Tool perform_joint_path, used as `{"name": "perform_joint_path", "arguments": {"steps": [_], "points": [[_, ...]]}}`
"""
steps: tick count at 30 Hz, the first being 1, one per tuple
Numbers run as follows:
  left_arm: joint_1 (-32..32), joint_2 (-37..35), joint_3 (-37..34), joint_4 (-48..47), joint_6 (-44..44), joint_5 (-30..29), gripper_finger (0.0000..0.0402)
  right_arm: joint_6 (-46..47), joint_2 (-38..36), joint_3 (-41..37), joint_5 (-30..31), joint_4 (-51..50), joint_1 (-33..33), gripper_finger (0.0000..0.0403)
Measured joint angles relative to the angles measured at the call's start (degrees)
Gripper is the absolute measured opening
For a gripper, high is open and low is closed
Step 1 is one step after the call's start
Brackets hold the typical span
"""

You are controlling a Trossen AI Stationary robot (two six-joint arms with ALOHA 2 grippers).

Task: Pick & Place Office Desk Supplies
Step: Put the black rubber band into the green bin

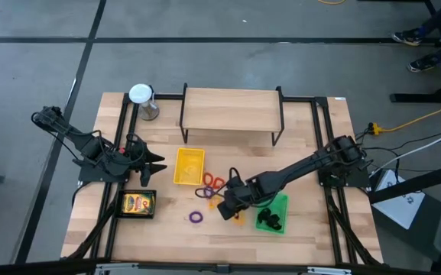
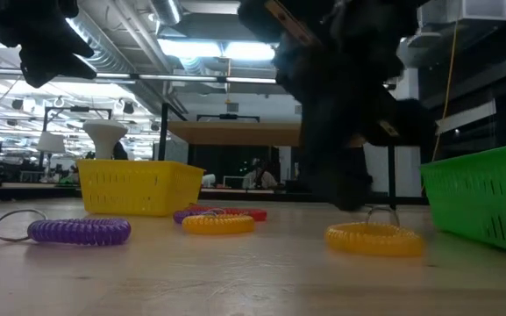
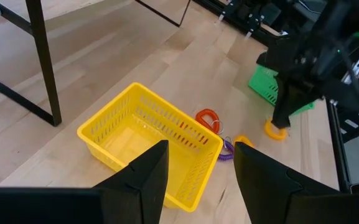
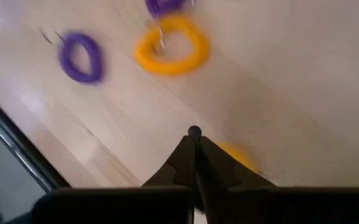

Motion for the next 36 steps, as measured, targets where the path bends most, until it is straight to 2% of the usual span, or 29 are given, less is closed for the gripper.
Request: {"name": "perform_joint_path", "arguments": {"steps": [8,16,22,32,36], "points": [[-0.02,0.00,0.00,0.76,-0.02,1.66,0.0175,-0.10,-8.10,0.00,6.28,-2.36,-0.37,0.0002],[-0.02,1.94,0.00,6.04,2.70,8.09,0.0175,6.22,-16.55,0.02,9.17,-19.64,3.93,0.0001],[-0.02,8.75,0.02,13.86,5.14,12.23,0.0175,14.31,-18.35,-0.06,8.20,-30.50,8.97,0.0000],[-0.02,23.38,0.02,30.40,6.01,14.45,0.0175,21.55,-18.10,-7.16,5.48,-27.14,12.73,0.0003],[-0.02,29.04,0.04,34.86,4.00,15.98,0.0175,22.37,-18.08,-10.12,4.78,-25.47,13.63,0.0041]]}}
